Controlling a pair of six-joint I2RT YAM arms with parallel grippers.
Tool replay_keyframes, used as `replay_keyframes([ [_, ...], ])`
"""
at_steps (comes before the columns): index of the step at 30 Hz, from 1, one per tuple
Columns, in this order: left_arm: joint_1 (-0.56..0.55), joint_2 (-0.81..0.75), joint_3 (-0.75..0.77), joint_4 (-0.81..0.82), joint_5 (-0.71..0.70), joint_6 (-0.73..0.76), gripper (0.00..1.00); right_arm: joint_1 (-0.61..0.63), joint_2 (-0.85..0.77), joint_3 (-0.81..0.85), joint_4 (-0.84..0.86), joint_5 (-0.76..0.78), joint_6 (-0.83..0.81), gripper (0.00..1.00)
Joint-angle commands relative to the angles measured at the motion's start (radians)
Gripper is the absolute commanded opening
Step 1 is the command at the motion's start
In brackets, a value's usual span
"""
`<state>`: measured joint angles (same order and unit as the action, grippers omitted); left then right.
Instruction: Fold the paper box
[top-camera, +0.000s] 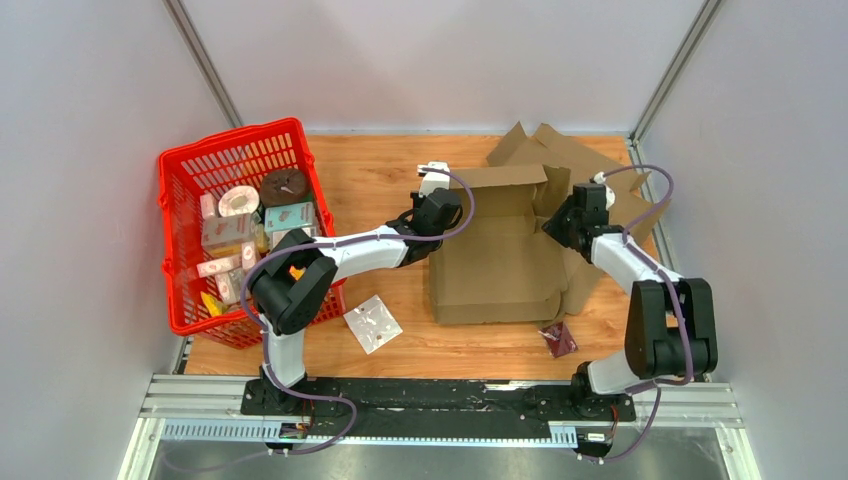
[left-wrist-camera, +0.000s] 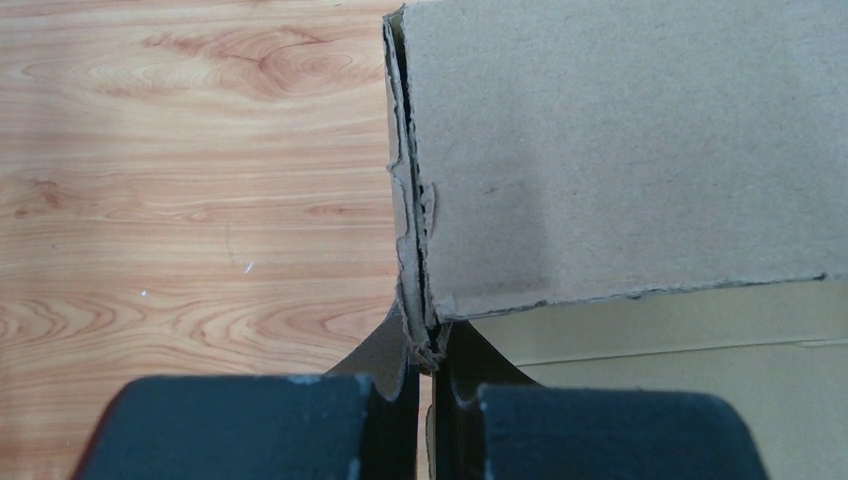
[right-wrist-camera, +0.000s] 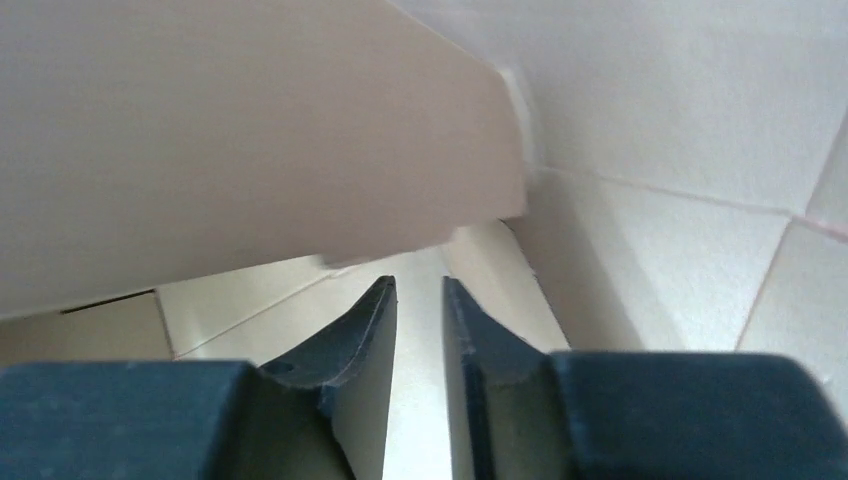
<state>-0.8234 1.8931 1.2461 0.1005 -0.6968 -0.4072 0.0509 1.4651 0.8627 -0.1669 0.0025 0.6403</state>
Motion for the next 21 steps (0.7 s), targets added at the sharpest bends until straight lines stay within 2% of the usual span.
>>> replay_keyframes([
  [1,0.001,-0.029,-0.002,-0.048,0.002,0.001,0.0,-0.023,0.075,-0.057,-0.036,0.066,0.087,0.24],
  [4,0.003,-0.025,-0.004,-0.047,0.005,-0.002,0.0,-0.043,0.155,-0.089,-0.013,0.059,0.151,0.22],
  [7,0.003,-0.019,-0.001,-0.047,0.008,-0.002,0.0,-0.092,0.193,-0.093,0.013,0.019,0.147,0.28],
  [14,0.003,-0.015,0.004,-0.05,0.016,-0.008,0.0,-0.102,0.115,-0.094,0.024,0.053,0.056,0.44],
  [21,0.003,-0.017,0.006,-0.054,0.006,-0.007,0.0,-0.085,0.095,-0.014,-0.04,0.151,-0.047,0.52],
])
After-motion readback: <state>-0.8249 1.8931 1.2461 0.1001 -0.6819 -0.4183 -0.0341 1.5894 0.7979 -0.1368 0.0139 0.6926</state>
